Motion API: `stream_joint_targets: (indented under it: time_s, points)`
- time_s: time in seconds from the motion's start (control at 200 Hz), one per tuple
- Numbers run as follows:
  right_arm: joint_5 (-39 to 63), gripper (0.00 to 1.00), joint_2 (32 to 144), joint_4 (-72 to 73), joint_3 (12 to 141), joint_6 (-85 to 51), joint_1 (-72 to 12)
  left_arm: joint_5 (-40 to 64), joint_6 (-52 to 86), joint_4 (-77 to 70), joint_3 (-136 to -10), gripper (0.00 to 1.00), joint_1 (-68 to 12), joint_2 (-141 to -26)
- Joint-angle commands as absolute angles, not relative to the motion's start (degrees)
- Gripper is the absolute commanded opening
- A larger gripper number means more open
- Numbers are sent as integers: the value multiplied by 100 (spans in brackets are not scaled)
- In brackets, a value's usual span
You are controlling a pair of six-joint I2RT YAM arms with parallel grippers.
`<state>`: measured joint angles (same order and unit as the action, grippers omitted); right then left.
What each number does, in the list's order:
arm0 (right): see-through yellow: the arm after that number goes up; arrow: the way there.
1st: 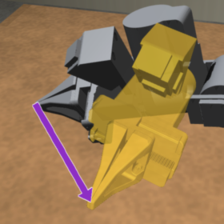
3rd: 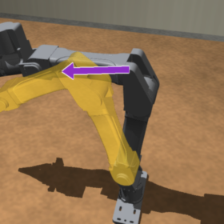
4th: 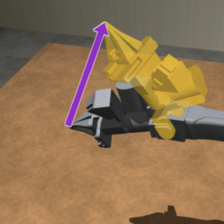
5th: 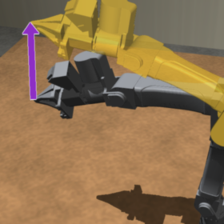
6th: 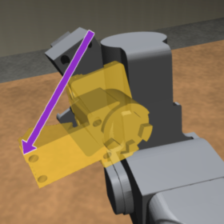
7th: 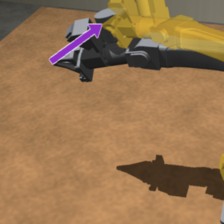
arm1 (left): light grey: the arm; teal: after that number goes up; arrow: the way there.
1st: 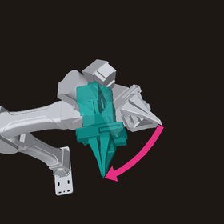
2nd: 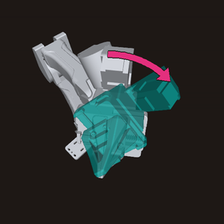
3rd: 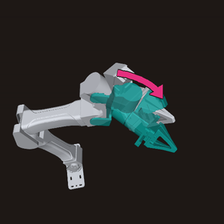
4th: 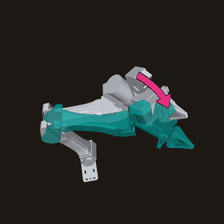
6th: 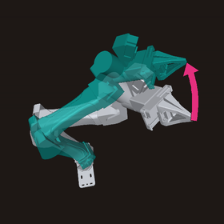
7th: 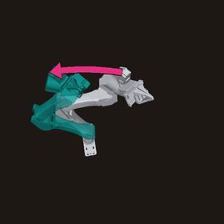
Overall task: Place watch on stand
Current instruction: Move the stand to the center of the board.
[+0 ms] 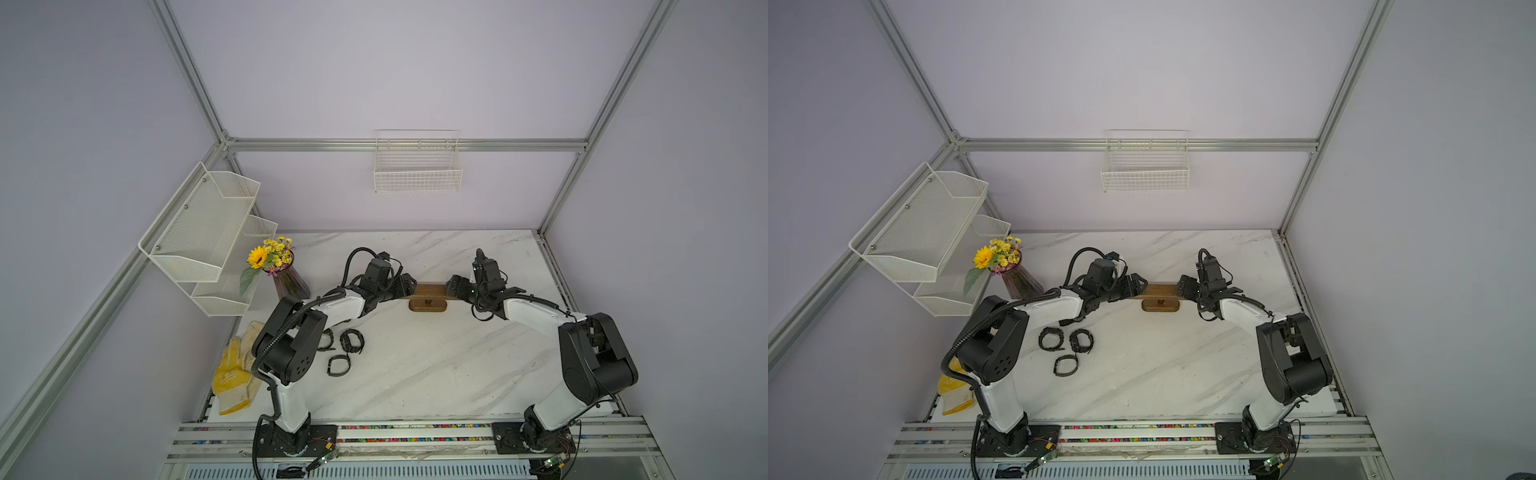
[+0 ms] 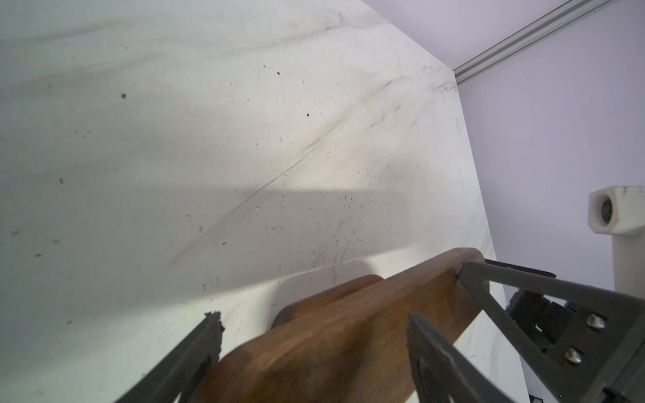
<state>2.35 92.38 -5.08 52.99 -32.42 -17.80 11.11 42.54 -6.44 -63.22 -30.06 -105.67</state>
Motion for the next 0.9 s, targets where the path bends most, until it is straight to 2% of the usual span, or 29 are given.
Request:
stream_joint_targets:
  time_s: [0.0,0.315,0.465,0.615,0.895]
  points:
    - [-16,89,9027,-268,5103,-3479,-2030,1198,4098,-1217,-5954,83,-3015,-10179]
    - [-453,90,8622,-250,4750,-3847,-2538,1089,3868,-1195,-5560,88,-2804,-9906]
    - [-836,96,8542,-433,4720,-3893,-2573,944,3867,-1169,-5404,100,-2773,-9751]
    - [-1016,97,8401,-574,4785,-3807,-2549,819,3885,-1017,-5267,100,-2777,-9565]
    - [-1317,97,7630,-1203,4764,-3400,-2548,-630,3538,1224,-5203,100,-2730,-8219]
